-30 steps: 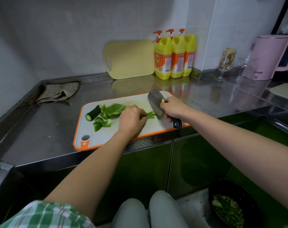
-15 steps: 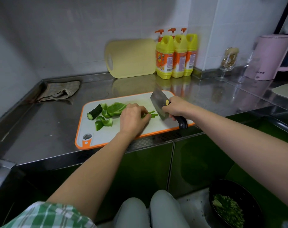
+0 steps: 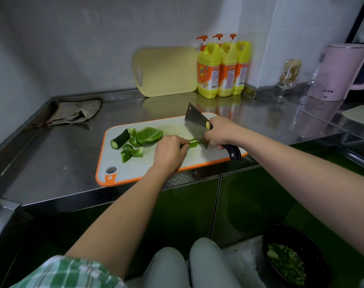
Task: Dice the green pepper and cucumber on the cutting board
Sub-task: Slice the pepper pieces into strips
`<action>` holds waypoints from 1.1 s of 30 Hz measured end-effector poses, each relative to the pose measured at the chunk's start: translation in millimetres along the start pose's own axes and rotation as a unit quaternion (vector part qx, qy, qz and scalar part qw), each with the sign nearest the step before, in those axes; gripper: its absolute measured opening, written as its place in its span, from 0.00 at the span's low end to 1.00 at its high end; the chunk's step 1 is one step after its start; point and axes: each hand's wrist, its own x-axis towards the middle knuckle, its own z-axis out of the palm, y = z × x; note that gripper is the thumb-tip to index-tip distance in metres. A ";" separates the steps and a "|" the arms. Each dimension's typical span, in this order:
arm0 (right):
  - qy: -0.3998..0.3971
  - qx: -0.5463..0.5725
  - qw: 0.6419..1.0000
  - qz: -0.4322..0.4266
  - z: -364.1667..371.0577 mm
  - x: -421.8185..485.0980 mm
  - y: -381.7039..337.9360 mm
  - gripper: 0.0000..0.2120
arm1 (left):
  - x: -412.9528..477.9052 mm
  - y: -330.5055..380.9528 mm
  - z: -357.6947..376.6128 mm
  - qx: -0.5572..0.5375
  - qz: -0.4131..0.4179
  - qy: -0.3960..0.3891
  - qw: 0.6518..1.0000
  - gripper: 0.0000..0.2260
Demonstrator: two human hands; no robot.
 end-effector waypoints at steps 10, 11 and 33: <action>-0.066 -0.144 0.987 -0.007 -4.0 -3.2 -18.9 0.06 | 1.3 -1.6 2.9 0.008 0.011 0.001 1.000 0.11; -0.067 -0.155 0.986 -0.004 -2.0 -2.8 -21.5 0.05 | 1.3 -2.2 3.0 0.006 0.009 0.001 1.000 0.11; -0.040 -0.085 0.995 -0.028 1.4 -0.6 -4.1 0.05 | 3.3 -4.1 0.5 0.026 0.013 -0.011 1.000 0.10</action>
